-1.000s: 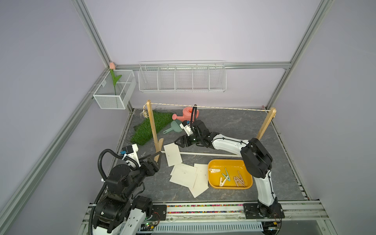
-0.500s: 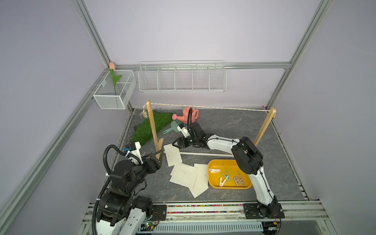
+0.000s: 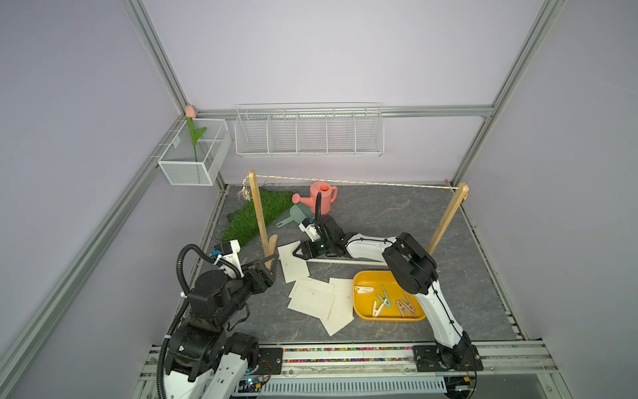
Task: Remove the postcards from the strings
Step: Pick up the postcard from the center of the board.
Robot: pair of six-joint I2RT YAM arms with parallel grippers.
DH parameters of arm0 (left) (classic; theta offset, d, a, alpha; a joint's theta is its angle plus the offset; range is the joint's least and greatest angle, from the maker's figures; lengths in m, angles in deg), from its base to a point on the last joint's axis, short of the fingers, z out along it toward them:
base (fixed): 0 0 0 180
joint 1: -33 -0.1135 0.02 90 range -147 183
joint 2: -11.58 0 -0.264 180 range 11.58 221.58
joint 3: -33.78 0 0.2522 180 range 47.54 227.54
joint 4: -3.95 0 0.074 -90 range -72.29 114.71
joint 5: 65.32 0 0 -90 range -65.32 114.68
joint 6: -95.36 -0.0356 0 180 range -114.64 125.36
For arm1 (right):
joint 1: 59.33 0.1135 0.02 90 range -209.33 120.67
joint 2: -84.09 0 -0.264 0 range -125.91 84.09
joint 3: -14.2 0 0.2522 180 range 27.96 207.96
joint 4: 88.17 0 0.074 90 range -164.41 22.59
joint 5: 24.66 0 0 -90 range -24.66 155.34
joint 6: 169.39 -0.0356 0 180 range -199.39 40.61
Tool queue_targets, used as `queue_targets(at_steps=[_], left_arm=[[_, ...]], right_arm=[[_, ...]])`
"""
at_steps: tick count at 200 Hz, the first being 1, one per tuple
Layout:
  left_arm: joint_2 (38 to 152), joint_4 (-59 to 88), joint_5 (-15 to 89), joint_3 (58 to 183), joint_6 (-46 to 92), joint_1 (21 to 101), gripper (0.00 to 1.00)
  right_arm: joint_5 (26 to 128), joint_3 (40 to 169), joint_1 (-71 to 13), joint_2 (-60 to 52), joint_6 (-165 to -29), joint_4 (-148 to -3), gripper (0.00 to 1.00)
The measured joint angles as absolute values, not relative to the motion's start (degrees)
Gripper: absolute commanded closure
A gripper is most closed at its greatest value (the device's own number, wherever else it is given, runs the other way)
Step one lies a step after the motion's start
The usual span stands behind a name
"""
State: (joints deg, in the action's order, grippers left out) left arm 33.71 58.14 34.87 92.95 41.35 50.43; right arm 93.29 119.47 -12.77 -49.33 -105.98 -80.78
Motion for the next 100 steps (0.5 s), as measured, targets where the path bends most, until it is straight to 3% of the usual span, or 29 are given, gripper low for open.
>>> queue_targets(at_steps=[56, 100], left_arm=[[34.2, 58.1, 35.4, 93.0, 41.4, 50.4, 0.26], [34.1, 58.1, 35.6, 93.0, 41.3, 50.4, 0.27]], right_arm=[[94.1, 119.2, -11.6, -49.3, -106.3, -84.2, 0.87], [94.2, 117.0, -11.1, -46.3, -107.1, -85.5, 0.91]])
